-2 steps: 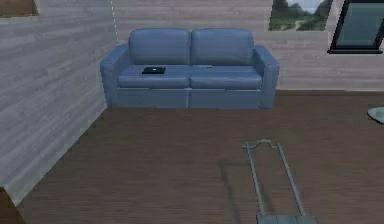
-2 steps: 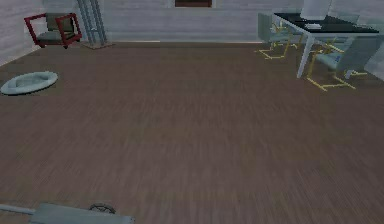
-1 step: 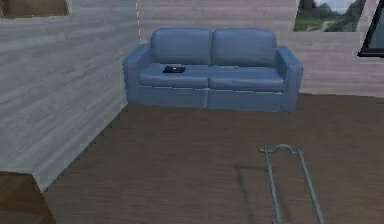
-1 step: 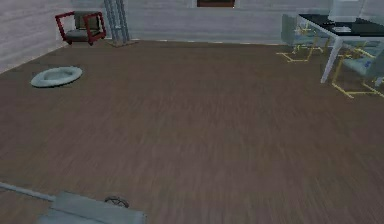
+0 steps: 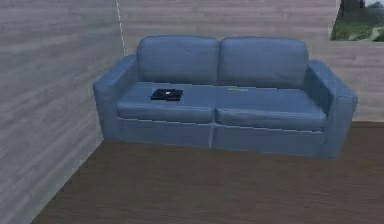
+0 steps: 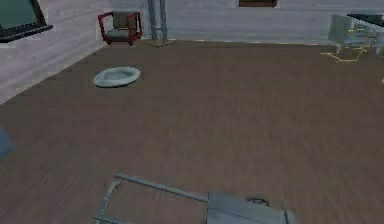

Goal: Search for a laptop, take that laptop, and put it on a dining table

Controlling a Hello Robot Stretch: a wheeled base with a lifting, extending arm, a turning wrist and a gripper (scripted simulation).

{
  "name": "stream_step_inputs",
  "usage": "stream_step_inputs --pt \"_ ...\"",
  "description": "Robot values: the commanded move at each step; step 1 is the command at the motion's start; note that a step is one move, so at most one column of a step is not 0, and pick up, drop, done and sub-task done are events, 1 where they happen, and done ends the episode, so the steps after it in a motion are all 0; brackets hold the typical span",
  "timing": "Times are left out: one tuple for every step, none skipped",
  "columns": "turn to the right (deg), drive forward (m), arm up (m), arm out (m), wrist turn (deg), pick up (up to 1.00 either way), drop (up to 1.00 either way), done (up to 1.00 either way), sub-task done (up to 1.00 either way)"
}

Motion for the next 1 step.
stream_step_inputs --pt "0.0 0.95 0.0 0.0 0.0 0.0 0.0 0.0 0.0"
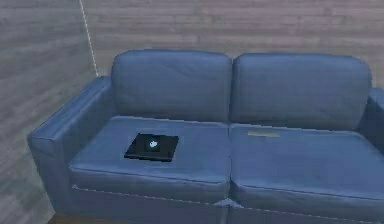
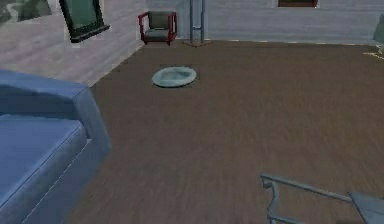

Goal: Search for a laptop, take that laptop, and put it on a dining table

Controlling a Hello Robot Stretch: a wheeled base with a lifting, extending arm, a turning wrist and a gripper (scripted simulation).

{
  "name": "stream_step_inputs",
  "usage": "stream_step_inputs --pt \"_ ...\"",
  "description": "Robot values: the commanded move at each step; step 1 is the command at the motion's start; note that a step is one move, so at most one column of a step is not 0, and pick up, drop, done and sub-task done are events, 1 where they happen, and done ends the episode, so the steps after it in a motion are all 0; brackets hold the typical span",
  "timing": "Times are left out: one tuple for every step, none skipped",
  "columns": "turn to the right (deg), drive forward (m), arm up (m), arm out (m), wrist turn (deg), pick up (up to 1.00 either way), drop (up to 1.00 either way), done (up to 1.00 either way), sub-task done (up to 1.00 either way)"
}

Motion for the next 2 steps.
stream_step_inputs --pt "45.0 0.0 0.0 0.0 0.0 0.0 0.0 0.0 0.0" --pt "3.0 0.0 0.0 0.0 0.0 0.0 0.0 0.0 0.0"
